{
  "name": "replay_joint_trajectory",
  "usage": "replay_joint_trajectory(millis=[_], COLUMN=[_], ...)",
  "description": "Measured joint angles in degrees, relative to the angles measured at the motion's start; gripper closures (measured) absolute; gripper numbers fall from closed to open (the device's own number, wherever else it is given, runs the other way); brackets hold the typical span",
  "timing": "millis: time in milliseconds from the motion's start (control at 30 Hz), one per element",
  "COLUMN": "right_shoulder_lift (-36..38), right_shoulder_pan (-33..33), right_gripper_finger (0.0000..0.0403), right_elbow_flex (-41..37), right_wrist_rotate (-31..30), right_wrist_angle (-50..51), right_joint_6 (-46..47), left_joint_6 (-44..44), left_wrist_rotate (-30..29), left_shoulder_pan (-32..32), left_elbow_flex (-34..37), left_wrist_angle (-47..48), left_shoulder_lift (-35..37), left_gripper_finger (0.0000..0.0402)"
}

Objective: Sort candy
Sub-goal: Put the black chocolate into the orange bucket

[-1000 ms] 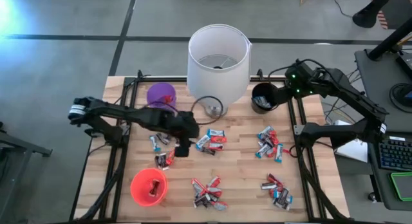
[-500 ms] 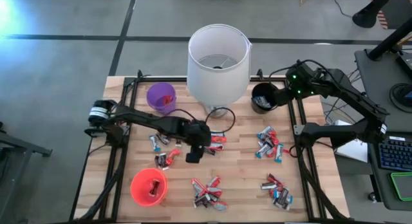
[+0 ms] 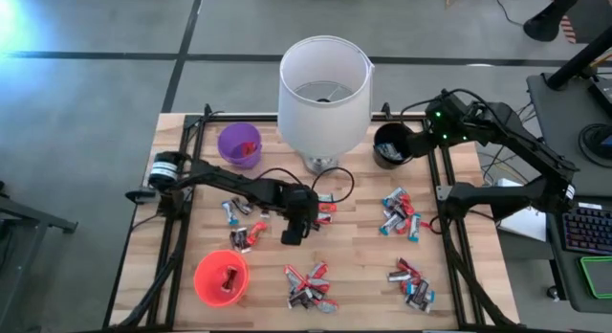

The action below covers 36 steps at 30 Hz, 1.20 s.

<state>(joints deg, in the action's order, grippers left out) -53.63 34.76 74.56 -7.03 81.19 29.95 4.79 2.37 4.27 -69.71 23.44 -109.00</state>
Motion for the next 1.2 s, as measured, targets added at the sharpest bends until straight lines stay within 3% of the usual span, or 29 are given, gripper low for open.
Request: replay_joint_trajectory(millis=[333, 667, 933, 1200], right_shoulder_lift=[0.0, 0.0, 0.0, 0.0], right_shoulder_pan=[0.0, 0.0, 0.0, 0.0], right_gripper_finger=[0.0275, 0.0275, 0.0275, 0.0275], right_elbow_flex=[0.0, 0.0, 0.0, 0.0], right_wrist_rotate=[0.0, 0.0, 0.0, -0.1], right_wrist_angle=[0.0, 0.0, 0.0, 0.0], right_joint_6=[0.0, -0.2, -0.2, -0.2], left_joint_6=[-1.4, -2.3, -2.8, -2.8], left_wrist_rotate=[1.4, 1.4, 5.2, 7.0], left_shoulder_pan=[-0.2, -0.8, -0.9, -0.9], left_elbow_flex=[0.0, 0.0, 0.0, 0.0], left_wrist_angle=[0.4, 0.7, 3.5, 8.9], left_shoulder_lift=[-2.0, -2.0, -1.2, 4.4], left_gripper_finger=[0.0252, 0.0387, 0.0398, 0.0400])
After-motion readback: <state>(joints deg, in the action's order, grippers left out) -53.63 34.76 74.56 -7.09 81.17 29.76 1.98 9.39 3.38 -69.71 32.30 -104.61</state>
